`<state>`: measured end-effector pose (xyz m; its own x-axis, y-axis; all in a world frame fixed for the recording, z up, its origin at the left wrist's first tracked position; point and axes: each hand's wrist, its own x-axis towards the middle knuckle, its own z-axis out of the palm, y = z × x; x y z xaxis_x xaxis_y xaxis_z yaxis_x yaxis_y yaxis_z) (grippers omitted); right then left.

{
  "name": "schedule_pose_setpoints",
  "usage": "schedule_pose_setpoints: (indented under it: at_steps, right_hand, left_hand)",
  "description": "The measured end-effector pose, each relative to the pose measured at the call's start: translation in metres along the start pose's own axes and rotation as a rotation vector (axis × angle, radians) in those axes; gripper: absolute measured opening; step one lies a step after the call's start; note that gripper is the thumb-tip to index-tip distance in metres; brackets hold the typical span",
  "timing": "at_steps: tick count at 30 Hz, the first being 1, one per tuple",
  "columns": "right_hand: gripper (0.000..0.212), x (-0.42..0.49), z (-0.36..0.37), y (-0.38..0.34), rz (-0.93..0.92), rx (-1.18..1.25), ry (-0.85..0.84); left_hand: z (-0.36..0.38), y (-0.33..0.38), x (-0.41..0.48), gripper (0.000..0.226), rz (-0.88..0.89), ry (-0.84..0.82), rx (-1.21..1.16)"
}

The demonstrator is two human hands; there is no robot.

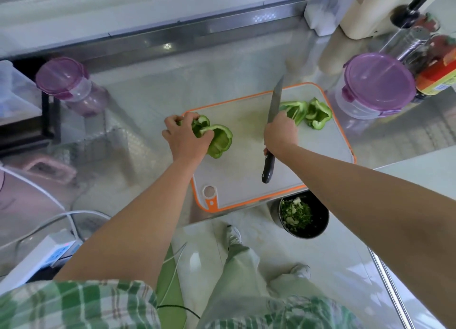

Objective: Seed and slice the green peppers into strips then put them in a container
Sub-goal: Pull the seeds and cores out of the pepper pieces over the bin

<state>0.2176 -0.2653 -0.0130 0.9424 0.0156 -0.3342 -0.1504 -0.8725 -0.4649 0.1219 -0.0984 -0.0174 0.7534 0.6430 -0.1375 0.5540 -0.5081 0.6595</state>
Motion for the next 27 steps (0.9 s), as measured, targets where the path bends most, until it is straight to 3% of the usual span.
schedule_pose_setpoints:
  at_steps: [5,11,16,22,27]
  right_hand:
    - [0.004,-0.003,-0.009,0.013,-0.194,-0.150,-0.026]
    - [0.021,0.004,-0.016,0.006,-0.227,-0.314,0.031]
    - [0.019,-0.016,-0.003,0.009,-0.435,-0.336,-0.041]
    - [0.017,0.005,-0.010,0.009,-0.340,-0.295,0.055]
    - [0.016,-0.014,0.004,0.013,-0.608,-0.368,-0.053]
  left_hand:
    - [0.003,-0.001,0.001,0.037,-0.002,-0.012,-0.009]
    - [0.001,-0.002,-0.001,0.038,-0.011,-0.005,-0.003]
    - [-0.003,-0.004,-0.001,0.038,-0.030,0.007,-0.015]
    - [-0.005,-0.007,-0.001,0.037,-0.036,-0.013,-0.042]
    - [-0.007,-0.009,-0.001,0.037,-0.050,-0.009,-0.052]
